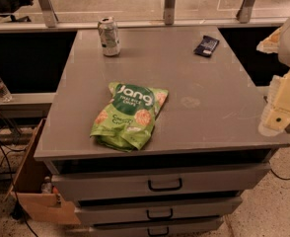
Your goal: Move rxbar blueberry near green rice chip bag
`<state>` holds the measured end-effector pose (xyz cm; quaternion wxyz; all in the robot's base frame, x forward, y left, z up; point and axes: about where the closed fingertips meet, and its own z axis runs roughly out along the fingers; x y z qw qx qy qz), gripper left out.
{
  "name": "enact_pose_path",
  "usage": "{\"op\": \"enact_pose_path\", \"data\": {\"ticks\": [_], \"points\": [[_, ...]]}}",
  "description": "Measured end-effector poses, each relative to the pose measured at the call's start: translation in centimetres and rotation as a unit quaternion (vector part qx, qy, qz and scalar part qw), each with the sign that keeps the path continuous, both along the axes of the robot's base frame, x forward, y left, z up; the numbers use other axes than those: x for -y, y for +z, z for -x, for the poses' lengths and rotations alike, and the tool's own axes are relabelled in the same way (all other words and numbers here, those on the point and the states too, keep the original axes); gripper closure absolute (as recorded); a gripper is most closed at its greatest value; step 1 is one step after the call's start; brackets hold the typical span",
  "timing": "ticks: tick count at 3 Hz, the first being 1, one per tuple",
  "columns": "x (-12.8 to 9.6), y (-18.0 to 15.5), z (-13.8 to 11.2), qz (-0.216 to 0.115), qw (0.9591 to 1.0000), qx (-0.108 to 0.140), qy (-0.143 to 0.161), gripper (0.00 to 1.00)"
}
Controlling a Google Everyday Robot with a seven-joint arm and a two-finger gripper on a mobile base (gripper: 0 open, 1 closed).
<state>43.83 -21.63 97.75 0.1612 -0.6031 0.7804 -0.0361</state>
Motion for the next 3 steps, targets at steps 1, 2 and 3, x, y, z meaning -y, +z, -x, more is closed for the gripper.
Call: {"op": "enact_pose_path", "data": {"ticks": [1, 2, 3], "points": [[0.0, 0.0, 0.0, 0.0, 1.0, 0.0, 0.0, 0.0], [0.3, -0.6, -2.5, -0.015, 0.9997, 0.02, 0.0, 0.0], [0.5, -2.2, -9.4, -0.052, 0.9966, 0.057, -0.027, 0.0]]}}
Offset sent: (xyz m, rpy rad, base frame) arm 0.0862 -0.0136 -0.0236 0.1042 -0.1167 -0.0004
